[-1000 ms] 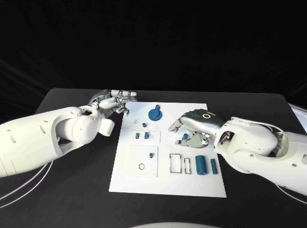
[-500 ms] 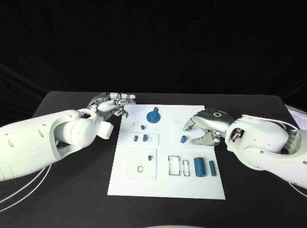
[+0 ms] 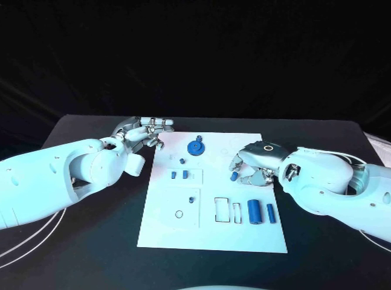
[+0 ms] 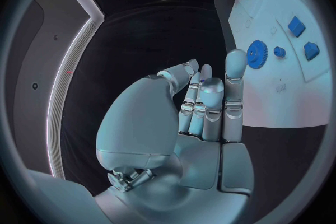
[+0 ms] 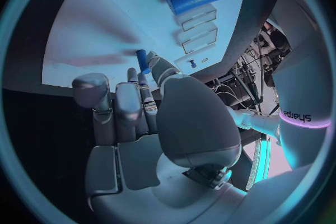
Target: Assemble the parts on the task board
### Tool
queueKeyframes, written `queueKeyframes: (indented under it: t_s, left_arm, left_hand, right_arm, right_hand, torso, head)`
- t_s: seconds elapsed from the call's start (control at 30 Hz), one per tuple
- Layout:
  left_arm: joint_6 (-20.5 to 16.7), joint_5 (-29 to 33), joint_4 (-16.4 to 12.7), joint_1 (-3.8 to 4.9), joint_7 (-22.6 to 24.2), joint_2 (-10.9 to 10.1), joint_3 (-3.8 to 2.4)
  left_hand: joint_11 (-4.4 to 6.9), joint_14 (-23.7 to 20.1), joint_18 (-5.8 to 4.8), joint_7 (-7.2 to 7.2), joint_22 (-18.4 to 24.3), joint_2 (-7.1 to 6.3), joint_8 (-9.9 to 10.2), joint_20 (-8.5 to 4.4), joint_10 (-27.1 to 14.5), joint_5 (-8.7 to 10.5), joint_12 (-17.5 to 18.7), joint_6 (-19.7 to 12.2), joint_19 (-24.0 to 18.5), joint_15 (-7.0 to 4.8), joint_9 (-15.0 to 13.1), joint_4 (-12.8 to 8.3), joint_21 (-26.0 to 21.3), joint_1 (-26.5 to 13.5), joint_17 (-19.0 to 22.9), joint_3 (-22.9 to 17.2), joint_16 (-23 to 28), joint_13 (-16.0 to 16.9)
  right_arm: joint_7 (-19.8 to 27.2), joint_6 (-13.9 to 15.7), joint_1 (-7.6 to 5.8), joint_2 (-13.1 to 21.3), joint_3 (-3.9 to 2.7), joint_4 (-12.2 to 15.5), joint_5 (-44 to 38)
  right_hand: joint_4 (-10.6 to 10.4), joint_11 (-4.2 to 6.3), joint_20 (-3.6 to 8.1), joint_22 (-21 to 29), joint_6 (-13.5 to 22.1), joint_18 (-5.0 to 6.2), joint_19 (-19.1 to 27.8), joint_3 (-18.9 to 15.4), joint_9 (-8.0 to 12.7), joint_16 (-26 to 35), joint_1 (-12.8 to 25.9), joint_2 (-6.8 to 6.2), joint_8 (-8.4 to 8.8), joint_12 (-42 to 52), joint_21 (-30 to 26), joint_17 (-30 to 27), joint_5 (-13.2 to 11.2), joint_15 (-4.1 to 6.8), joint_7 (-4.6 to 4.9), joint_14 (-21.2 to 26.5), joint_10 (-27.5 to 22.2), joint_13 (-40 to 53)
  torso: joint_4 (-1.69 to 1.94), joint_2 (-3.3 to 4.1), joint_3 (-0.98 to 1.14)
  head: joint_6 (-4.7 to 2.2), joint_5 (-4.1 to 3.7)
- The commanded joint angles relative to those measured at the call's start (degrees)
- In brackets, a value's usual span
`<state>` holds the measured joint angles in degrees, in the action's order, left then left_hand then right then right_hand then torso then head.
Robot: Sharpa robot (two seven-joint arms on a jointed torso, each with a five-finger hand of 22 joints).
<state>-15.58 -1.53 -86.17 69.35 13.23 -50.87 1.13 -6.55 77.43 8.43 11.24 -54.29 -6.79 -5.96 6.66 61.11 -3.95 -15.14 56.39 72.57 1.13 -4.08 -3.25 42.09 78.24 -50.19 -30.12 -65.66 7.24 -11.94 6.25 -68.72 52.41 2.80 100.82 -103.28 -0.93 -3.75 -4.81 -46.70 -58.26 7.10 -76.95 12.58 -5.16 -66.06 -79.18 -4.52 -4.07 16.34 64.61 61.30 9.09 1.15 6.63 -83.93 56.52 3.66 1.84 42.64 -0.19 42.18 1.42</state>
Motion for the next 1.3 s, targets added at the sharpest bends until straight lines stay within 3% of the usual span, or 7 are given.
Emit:
queueKeyframes:
  t_s: [0.03,0.33,0.63,0.87,1.07,1.3]
  left_arm:
    - [1.26,0.24,-0.05,-0.01,0.5,0.15,-0.03]
    - [1.28,0.25,0.15,-0.01,0.46,0.16,-0.03]
    - [1.27,0.25,0.19,-0.01,0.37,0.2,-0.03]
    - [1.34,0.25,0.21,-0.01,0.27,0.21,-0.03]
    - [1.42,0.25,0.24,-0.01,0.24,0.19,-0.02]
    - [1.64,0.25,0.32,-0.02,0.03,0.21,-0.02]
  left_hand:
    - [-0.09,-0.33,1.03,0.02,0.13,0.33,-0.22,0.15,-0.43,0.2,-0.28,-0.34,-0.11,0.18,0.05,-0.01,-0.38,-0.06,0.13,0.46,0.2,0.08]
    - [-0.09,-0.33,1.03,0.02,0.13,0.33,-0.22,0.15,-0.43,0.2,-0.28,-0.34,-0.11,0.18,0.05,-0.01,-0.38,-0.06,0.13,0.46,0.2,0.08]
    - [-0.09,-0.37,1.05,0.03,0.19,0.32,-0.24,0.16,-0.5,0.2,-0.34,-0.39,-0.12,0.18,0.06,-0.05,-0.46,-0.03,0.21,0.51,0.22,0.09]
    - [-0.09,-0.37,1.06,0.03,0.21,0.32,-0.24,0.16,-0.54,0.19,-0.35,-0.42,-0.13,0.18,0.06,-0.07,-0.49,-0.02,0.18,0.53,0.19,0.09]
    - [-0.1,-0.36,1.06,0.04,0.22,0.32,-0.24,0.16,-0.55,0.19,-0.35,-0.44,-0.13,0.19,0.07,-0.07,-0.51,-0.02,0.16,0.53,0.18,0.09]
    - [-0.09,-0.4,1.06,0.03,0.21,0.52,-0.33,0.17,-0.67,0.15,-0.53,-0.52,-0.08,0.18,0.07,-0.23,-0.48,0.23,0.24,0.49,0.13,0.12]
  right_arm:
    - [0.08,-1.16,0.24,-0.56,0.04,-0.46,0.25]
    - [0.58,-1.07,0.49,-1.24,0.08,-0.91,0.57]
    - [0.57,0.47,0.54,-1.84,0.07,-1.4,0.0]
    - [0.11,3.18,0.64,-2.17,0.07,-1.57,-0.8]
    - [-0.24,5.72,0.56,-0.58,-0.08,0.65,0.65]
    - [-0.7,6.84,-0.57,2.06,-0.64,4.53,4.49]
  right_hand:
    - [-0.13,0.06,0.16,-0.19,-0.93,0.43,-0.14,0.86,-0.19,0.16,0.18,0.71,-0.09,0.44,0.2,-0.01,-0.25,0.25,-0.03,-1.78,1.25,-0.07]
    - [-0.47,0.32,0.11,-1.02,-3.01,0.3,-0.53,3.56,-0.55,-0.55,-0.07,0.95,-0.55,0.21,0.75,0.52,-0.57,0.22,-0.05,-1.97,4.29,-0.04]
    - [0.25,1.08,0.55,-5.86,-7.21,-0.47,-2.14,7.93,-1.6,-3.71,-1.41,2.12,-2.46,0.24,4.0,3.62,-3.83,0.78,-0.52,-2.66,9.21,0.21]
    - [0.58,1.26,0.8,-6.9,-8.01,-0.62,-2.36,10.07,-2.03,-4.33,-1.47,2.88,-2.96,-0.37,4.77,4.15,-6.15,0.92,-0.55,-2.63,10.86,0.22]
    - [0.44,1.2,0.85,-7.04,-7.89,-0.64,-2.35,10.39,-2.12,-4.48,-0.77,2.36,-2.94,-0.92,4.92,4.22,-6.15,0.93,-0.51,-2.59,11.0,0.16]
    - [0.17,1.11,0.85,-7.21,-7.59,-0.66,-2.34,10.62,-2.13,-4.68,-0.05,1.9,-2.76,-1.5,5.07,4.37,-6.13,0.9,-0.44,-2.56,10.94,0.12]
  torso:
    - [0.08,-0.04,-0.03]
    - [-0.03,-0.03,0.05]
    - [-0.05,-0.03,0.03]
    - [-0.01,-0.07,-0.01]
    - [0.06,-0.08,-0.01]
    - [0.02,-0.06,0.02]
  head:
    - [0.09,-0.01]
    - [0.13,0.21]
    - [0.17,0.18]
    - [0.24,0.11]
    - [0.32,0.02]
    - [0.4,0.22]
